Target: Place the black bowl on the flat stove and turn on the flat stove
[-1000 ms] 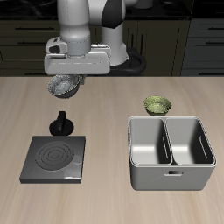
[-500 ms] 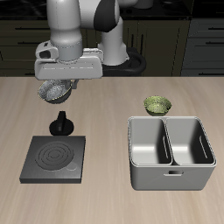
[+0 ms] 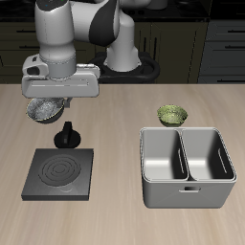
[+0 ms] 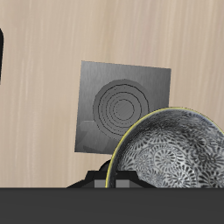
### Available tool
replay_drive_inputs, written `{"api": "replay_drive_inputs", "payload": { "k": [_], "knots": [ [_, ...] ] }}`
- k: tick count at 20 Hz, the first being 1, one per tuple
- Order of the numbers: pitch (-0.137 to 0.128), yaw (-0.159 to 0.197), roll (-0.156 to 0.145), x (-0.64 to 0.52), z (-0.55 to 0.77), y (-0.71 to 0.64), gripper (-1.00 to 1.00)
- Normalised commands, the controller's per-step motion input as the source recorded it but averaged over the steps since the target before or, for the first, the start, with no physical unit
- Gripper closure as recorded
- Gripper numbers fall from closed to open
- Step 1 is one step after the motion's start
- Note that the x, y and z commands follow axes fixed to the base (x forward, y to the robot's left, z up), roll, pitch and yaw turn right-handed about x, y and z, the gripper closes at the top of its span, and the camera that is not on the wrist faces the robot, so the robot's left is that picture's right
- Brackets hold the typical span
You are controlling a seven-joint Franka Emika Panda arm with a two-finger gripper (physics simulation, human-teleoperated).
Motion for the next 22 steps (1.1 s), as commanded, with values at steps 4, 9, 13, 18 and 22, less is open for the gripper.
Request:
{"api": "replay_drive_inputs", "payload": {
  "k": [4, 9, 13, 18, 22],
  "knots": [
    [0.006, 0.009, -0.009, 0.21, -0.01, -0.13, 1.00],
    [0.008, 0.008, -0.011, 0.22, -0.02, -0.13, 1.00],
    [-0.007, -0.001, -0.028, 0.18, 0.04, -0.09, 1.00],
    [-0.014, 0.007, -0.008, 0.13, 0.05, 0.01, 1.00],
    [-0.011, -0.016, 0.004, 0.19, -0.02, 0.00, 1.00]
  ]
}}
